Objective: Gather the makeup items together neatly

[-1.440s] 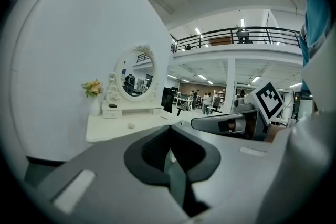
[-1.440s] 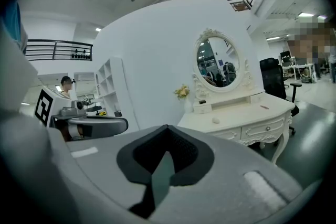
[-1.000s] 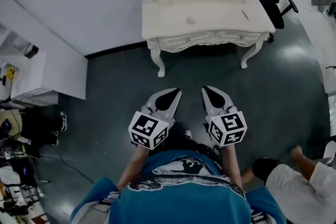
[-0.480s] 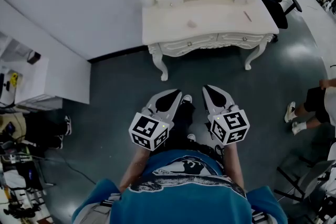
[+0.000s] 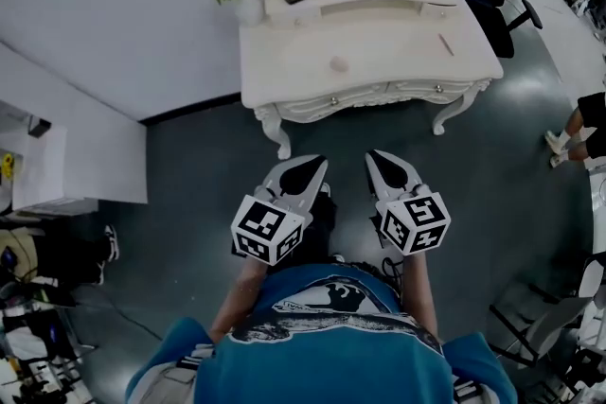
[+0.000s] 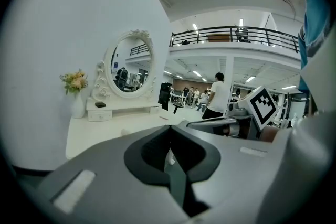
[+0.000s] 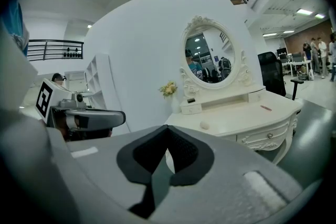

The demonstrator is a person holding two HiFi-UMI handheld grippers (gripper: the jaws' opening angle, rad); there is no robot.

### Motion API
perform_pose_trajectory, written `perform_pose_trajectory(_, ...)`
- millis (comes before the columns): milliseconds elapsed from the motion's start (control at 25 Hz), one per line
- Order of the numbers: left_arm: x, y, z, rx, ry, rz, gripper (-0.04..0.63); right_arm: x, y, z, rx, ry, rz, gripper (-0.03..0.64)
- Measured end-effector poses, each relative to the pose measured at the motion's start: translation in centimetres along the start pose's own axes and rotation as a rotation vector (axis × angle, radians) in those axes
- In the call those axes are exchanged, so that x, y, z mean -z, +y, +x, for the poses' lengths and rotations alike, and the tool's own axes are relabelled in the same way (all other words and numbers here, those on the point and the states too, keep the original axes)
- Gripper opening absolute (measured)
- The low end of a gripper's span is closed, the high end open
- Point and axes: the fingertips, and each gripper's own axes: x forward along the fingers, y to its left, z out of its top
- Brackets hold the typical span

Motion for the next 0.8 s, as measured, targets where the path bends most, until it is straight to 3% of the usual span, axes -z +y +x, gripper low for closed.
perform_pose_trajectory(320,-2.6,9.2,5.0,-0.011,0.03,-0.027,0.011,-3.6,-2.9,8.6,0.004,0.027,0.023,0.005)
perform_pose_trajectory(800,-4.1,15.5,11.1,0.061,0.057,-0.041,0.011,-5.4,-6.2,15.8,0.058,0.089,0.005,0.005)
